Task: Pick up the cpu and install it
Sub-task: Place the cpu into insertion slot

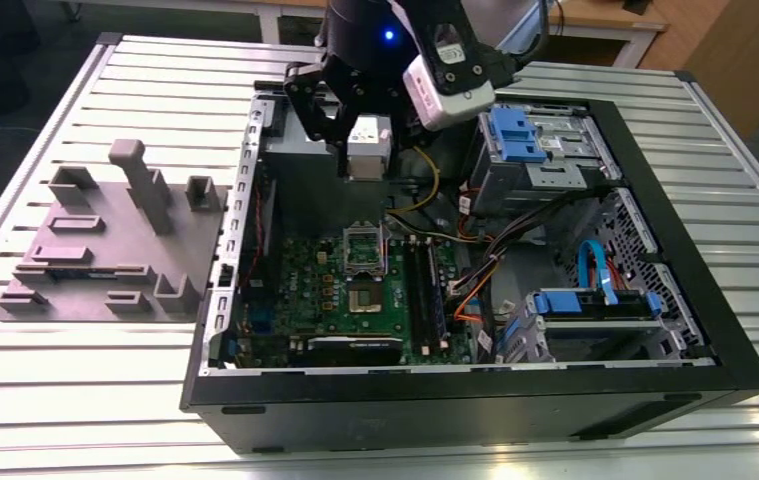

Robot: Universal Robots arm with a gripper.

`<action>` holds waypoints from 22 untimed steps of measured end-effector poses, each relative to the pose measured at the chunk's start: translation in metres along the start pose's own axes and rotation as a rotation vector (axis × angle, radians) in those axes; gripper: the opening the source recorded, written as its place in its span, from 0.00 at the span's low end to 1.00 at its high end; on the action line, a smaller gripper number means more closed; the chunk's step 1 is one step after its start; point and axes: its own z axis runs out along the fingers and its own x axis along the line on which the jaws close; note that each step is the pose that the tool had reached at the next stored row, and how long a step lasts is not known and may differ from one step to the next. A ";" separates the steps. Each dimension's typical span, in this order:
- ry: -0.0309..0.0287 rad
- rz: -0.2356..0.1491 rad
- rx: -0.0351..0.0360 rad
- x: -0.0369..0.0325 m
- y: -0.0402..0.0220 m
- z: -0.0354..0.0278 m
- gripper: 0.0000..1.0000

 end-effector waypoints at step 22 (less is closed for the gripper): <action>0.0000 0.000 0.0012 -0.0022 -0.0206 0.0278 0.47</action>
